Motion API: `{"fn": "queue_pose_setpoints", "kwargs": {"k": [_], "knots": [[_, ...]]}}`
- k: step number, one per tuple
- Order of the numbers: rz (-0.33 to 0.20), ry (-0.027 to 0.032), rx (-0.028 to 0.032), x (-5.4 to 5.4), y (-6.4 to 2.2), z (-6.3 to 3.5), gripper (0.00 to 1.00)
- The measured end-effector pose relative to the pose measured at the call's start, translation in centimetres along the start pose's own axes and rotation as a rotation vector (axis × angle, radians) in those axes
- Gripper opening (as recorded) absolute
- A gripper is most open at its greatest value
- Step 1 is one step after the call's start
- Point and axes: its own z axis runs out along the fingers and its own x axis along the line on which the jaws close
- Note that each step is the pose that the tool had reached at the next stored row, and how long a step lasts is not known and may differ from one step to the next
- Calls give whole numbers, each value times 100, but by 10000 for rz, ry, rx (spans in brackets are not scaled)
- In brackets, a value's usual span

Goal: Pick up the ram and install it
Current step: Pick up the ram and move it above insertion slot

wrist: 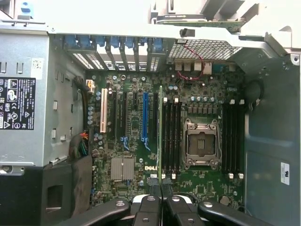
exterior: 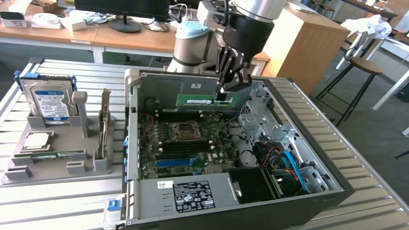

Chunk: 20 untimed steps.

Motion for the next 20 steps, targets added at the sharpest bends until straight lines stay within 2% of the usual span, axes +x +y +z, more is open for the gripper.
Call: {"fn": "queue_pose_setpoints", "kwargs": {"k": [2,5,9,13,20], "knots": [[1,0,-30,0,-7,0,11],[2,0,-31,0,-8,1,11],[1,-1,-38,2,-78,1,11],[5,-3,-37,-1,-80,5,11],[62,-3,-36,-92,-82,30,11]]}}
